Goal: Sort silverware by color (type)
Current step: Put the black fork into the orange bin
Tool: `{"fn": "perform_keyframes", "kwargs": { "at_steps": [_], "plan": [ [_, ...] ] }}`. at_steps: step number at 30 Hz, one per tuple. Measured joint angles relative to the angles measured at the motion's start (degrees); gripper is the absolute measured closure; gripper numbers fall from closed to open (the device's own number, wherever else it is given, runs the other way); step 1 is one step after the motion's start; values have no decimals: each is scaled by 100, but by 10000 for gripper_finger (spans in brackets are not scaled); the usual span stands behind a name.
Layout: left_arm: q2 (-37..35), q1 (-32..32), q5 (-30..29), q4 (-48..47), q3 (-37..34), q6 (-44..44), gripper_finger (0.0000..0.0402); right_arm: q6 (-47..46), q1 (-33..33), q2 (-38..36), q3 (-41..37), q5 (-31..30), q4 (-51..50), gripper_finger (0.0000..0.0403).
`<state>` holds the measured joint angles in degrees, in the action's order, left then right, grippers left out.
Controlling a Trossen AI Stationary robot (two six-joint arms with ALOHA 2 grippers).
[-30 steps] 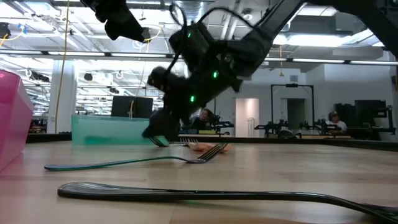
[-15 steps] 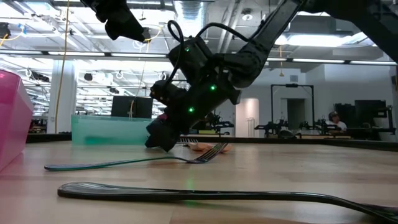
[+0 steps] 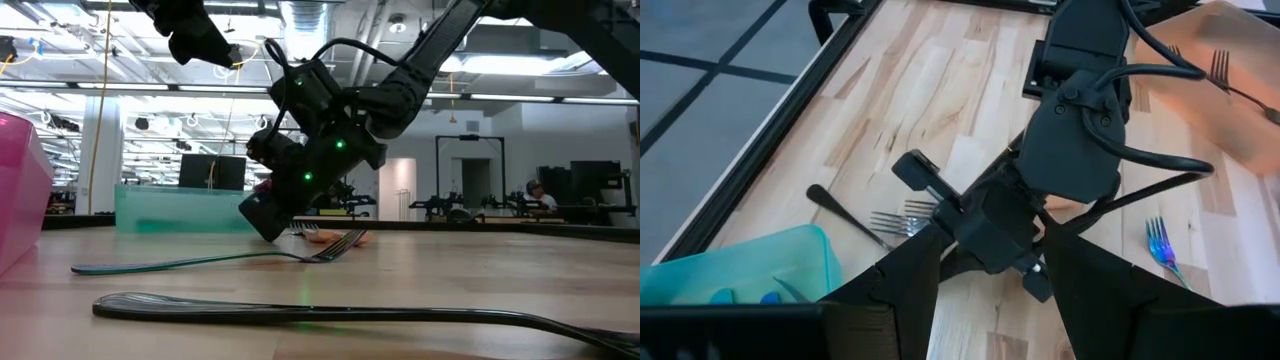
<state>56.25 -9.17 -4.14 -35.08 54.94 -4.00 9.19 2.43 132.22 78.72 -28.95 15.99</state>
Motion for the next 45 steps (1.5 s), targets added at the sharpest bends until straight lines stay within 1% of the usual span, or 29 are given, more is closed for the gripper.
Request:
{"fn": "perform_keyframes", "kwargs": {
  "at_steps": [7,10,12,14,17,22,25,31,37,40,42,45],
  "plan": [
    [0,0,-53,-18,0,-5,237,33,-176,-46,87,-17,-128,356],
    [0,0,-120,-18,0,27,237,221,-309,-206,286,65,-614,359],
    [0,-1,-129,-21,0,140,237,266,-380,-238,520,148,-716,365],
    [0,0,-127,-24,0,199,237,312,-442,-483,604,219,-1023,369],
    [0,0,-123,-50,0,198,237,283,-478,-828,700,630,-942,381],
    [-27,0,-114,-51,0,168,237,92,-568,-1493,684,1335,-1162,383],
    [-91,64,-118,-48,0,345,237,41,-632,-1964,684,1779,-1204,383],
    [-272,360,-127,52,0,777,237,120,-858,-2669,691,1934,-1491,383],
    [-503,747,-116,309,0,1173,237,63,-931,-3239,699,2733,-1477,383],
    [-616,976,-107,355,0,1308,237,-20,-922,-3387,699,2965,-1495,383],
    [-664,1127,-79,652,-73,1434,237,7,-938,-3438,697,3019,-1489,383],
    [-803,1311,144,1680,-548,1749,237,49,-957,-3449,697,3057,-1347,383]
  ]
}}
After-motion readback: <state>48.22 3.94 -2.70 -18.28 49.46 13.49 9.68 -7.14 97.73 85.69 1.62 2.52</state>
